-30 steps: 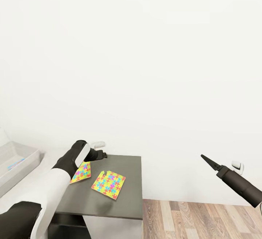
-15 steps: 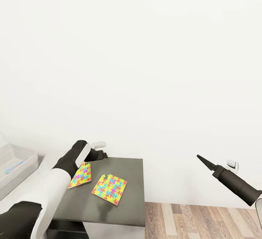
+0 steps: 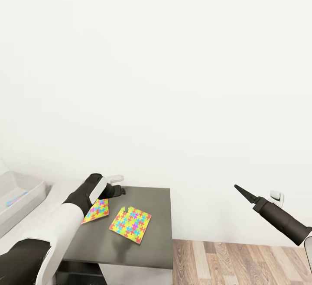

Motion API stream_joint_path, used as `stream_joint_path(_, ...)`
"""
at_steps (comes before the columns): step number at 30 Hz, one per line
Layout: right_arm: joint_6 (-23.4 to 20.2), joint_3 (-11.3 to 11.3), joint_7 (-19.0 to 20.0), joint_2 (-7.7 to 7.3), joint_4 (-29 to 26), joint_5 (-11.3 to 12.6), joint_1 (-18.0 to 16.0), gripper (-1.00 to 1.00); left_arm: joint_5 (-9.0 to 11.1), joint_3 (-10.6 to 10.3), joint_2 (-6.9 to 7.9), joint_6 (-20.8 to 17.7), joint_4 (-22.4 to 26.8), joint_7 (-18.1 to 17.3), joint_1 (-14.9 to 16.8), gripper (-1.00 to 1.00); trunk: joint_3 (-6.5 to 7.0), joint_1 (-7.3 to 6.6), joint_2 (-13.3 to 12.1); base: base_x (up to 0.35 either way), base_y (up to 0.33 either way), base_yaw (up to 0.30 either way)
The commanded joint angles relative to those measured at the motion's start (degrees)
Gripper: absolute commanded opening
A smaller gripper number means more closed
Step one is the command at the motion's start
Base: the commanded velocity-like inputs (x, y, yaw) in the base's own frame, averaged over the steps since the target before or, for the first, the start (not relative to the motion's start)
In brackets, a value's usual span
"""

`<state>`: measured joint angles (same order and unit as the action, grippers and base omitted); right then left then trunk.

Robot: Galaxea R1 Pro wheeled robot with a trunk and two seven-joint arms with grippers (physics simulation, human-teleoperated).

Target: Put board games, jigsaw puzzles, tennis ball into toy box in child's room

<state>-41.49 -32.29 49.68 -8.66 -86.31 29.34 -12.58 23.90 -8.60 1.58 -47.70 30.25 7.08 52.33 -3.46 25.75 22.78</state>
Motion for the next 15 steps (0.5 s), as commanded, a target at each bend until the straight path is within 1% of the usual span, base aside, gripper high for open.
stream_joint_path(1,-0.35,-0.05,0.08,0.01,-0.01,0.19,-0.06,1.0,0.62,-0.45,0.08,-0.11,0.05,0.49,0.05,1.0,-0.23,0.04,0.14,0.0,0.0,0.0)
stream_joint_path(11,-0.35,0.61,0.06,0.05,0.0,0.19,-0.04,1.0,0.59,-0.37,-0.07,0.0,-0.1,0.01,0.07,1.0,-1.15,0.04,0.14,0.0,0.0,0.0)
stream_joint_path(13,-0.35,0.63,0.06,0.05,0.0,0.19,-0.04,1.0,0.6,-0.4,0.05,-0.01,-0.1,-1.29,0.3,1.0,-1.33,0.04,0.14,0.0,0.0,0.0)
stream_joint_path(15,-0.32,0.64,0.06,0.05,0.0,0.19,-0.05,1.0,0.6,-0.49,0.2,-0.02,-0.1,-5.13,0.93,1.0,-1.52,0.04,0.14,0.0,0.0,0.0)
